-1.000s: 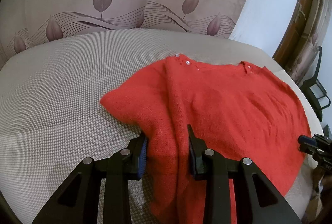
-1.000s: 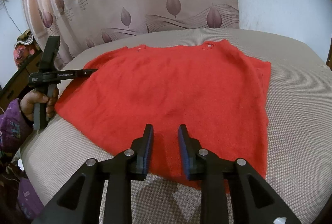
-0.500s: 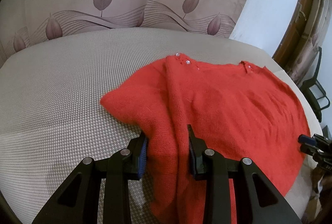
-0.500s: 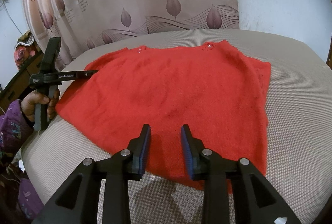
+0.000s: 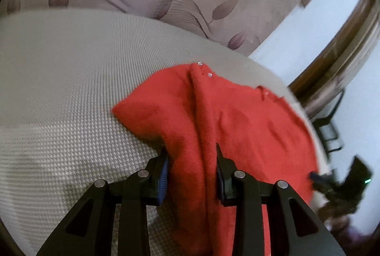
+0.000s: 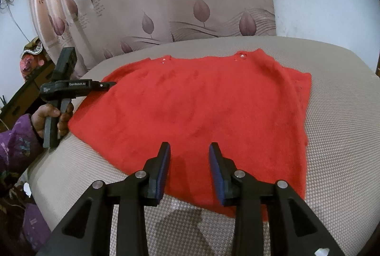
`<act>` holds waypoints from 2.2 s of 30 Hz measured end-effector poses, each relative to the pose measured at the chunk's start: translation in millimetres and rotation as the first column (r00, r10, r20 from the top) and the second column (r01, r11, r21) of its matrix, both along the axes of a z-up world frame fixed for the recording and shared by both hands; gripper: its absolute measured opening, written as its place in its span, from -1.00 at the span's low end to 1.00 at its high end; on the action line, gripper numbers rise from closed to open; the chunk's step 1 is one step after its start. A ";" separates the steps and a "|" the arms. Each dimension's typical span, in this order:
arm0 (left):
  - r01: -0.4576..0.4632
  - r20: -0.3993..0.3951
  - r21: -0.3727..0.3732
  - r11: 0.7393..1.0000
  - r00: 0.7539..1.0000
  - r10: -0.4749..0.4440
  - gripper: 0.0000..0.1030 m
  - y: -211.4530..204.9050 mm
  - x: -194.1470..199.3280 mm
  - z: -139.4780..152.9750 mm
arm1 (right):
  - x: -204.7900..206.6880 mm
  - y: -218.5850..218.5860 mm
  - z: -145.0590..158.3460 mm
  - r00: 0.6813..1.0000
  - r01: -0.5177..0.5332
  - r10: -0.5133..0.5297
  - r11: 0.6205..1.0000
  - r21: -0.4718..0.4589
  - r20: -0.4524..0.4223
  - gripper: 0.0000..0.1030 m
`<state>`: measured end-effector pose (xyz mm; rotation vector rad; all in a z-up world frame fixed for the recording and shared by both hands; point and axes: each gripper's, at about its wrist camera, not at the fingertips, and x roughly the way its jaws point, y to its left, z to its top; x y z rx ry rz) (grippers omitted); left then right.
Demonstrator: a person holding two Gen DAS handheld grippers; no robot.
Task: Fold small clothes
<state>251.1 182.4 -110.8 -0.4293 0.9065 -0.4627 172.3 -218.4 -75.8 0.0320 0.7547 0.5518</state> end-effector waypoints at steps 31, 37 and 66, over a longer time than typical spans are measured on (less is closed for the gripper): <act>0.046 -0.025 0.009 0.999 0.999 -0.046 -0.59 -39.0 11.6 28.0 | -7.5 -7.8 3.0 1.000 0.005 -0.006 0.997 0.080 0.008 -0.20; 0.046 -0.026 0.074 0.996 0.999 -0.044 -0.59 -47.8 12.7 46.9 | 1.4 -17.5 17.2 1.000 -0.012 0.014 0.983 0.184 -0.009 -0.18; 0.149 -0.136 -0.065 0.987 0.978 -0.157 -0.62 -280.2 27.1 78.8 | 61.4 -92.3 -11.2 0.983 0.082 0.039 0.785 0.614 -0.182 -0.16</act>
